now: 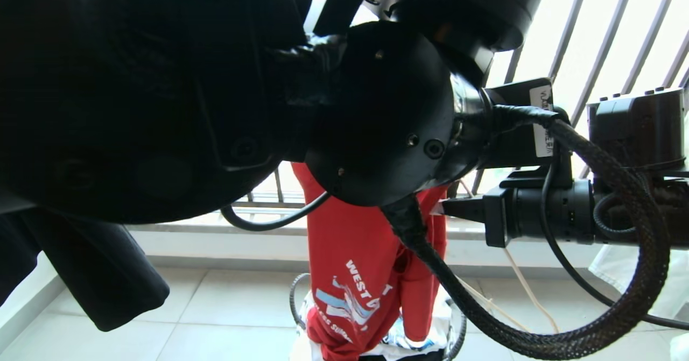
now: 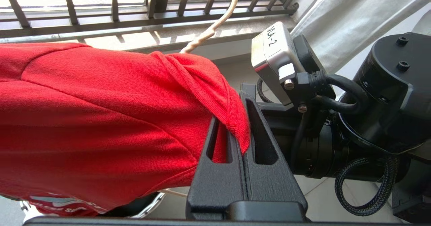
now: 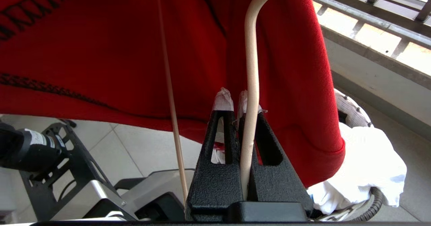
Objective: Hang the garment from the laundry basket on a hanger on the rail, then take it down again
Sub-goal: Hang the clothes on the clothes rack
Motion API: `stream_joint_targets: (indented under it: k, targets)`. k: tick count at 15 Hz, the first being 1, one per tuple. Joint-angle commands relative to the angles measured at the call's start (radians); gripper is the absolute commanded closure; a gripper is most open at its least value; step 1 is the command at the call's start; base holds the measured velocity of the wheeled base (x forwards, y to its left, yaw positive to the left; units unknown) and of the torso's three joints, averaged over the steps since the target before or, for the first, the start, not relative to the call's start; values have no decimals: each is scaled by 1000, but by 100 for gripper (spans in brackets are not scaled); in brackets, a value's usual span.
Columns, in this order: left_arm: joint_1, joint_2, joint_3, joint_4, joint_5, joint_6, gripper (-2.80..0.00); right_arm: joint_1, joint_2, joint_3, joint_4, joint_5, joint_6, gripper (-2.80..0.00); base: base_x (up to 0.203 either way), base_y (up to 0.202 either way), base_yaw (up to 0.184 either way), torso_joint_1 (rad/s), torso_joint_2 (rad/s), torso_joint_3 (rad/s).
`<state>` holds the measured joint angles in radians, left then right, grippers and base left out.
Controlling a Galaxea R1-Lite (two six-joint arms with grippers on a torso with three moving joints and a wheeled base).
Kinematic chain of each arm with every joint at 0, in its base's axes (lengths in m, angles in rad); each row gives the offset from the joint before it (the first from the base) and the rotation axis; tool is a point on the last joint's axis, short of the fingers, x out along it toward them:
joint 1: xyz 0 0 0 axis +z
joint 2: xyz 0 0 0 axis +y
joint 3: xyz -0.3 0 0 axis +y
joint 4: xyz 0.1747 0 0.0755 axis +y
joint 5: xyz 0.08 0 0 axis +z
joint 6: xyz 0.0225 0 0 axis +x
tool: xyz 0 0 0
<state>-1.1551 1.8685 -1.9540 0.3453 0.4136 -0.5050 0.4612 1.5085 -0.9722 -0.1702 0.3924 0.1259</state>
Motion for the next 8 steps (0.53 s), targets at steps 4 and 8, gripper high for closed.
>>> stream_joint_targets:
  k: [4, 8]
  targets:
    - [5, 3, 0, -13, 5, 71, 0, 10, 4, 23, -5, 82, 9, 0, 0, 0, 0, 0, 0, 0]
    - [5, 25, 0, -95, 2, 132, 0, 50, 16, 36, -6, 82, 11, 0, 0, 0, 0, 0, 0, 0]
